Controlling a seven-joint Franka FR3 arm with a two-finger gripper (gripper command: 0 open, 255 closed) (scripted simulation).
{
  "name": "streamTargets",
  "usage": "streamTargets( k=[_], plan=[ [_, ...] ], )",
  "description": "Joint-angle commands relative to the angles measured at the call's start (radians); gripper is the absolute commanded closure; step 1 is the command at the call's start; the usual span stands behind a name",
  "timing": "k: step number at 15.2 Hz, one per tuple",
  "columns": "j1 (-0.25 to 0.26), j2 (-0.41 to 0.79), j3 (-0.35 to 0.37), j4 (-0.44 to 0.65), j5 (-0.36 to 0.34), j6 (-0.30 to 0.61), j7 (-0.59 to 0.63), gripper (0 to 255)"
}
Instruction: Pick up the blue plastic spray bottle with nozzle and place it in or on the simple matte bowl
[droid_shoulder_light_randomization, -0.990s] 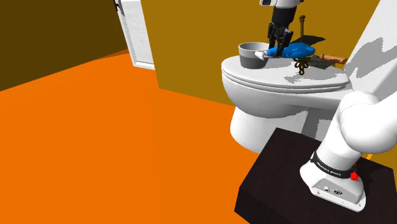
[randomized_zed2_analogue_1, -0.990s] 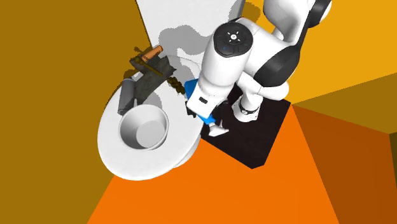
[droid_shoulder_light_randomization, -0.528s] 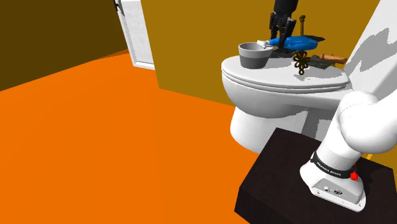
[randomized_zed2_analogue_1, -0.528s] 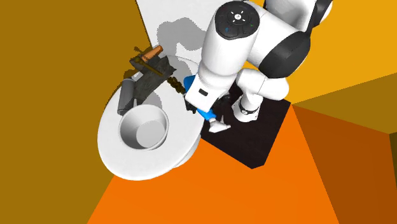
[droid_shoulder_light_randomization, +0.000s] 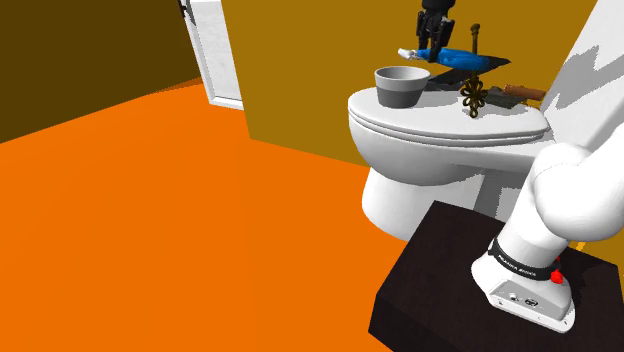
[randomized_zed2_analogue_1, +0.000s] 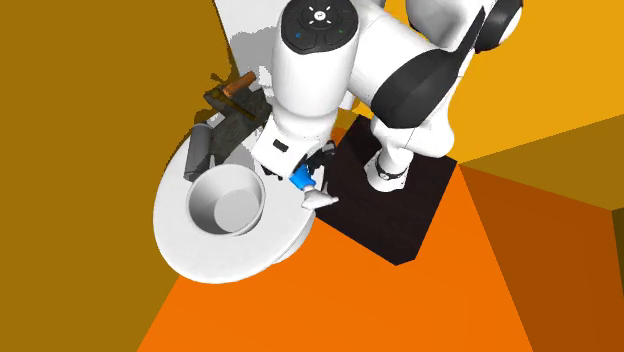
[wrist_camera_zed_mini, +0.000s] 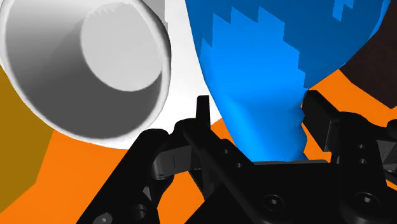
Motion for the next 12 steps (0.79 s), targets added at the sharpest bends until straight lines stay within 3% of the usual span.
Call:
streamTargets(
  k=[1,7,12],
  plan=[
    [0.004,0.071,-0.035,0.063,0.009,0.015,-0.035,255],
    [0.002,0.311,-0.154,0.282,0.083,0.046,-0.169,255],
    [-0.046,0.557,-0.242,0.527,0.215,0.029,-0.302,255]
  ],
)
